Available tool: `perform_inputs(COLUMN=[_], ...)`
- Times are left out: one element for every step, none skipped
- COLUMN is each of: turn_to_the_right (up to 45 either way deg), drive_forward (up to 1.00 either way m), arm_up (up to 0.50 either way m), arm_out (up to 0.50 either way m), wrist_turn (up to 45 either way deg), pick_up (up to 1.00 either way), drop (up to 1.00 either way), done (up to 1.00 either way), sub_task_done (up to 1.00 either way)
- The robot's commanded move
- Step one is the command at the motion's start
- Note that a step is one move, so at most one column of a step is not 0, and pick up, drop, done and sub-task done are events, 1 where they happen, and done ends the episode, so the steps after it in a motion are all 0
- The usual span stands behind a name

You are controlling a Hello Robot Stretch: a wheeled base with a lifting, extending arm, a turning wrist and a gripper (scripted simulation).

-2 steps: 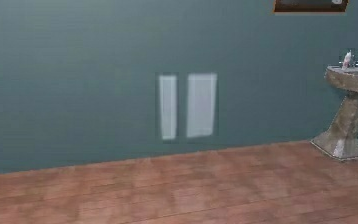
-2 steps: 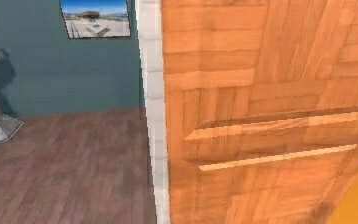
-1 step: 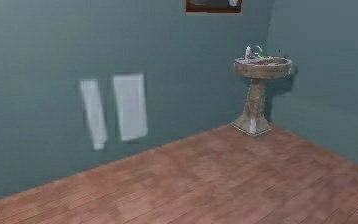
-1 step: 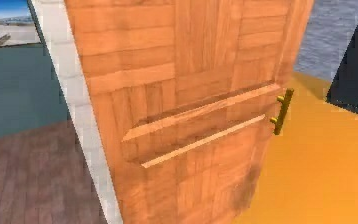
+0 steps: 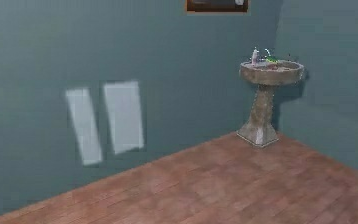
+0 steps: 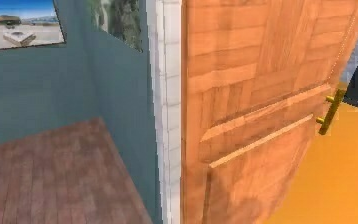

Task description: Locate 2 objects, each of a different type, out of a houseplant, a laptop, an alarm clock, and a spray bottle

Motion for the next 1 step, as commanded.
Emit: perform_inputs(turn_to_the_right=[-45.0], drive_forward=[0.00], arm_up=[0.00], arm_out=[0.00], wrist_turn=[0.0], pick_up=[0.00], drop=[0.00], done=[0.00], sub_task_done=[0.00])
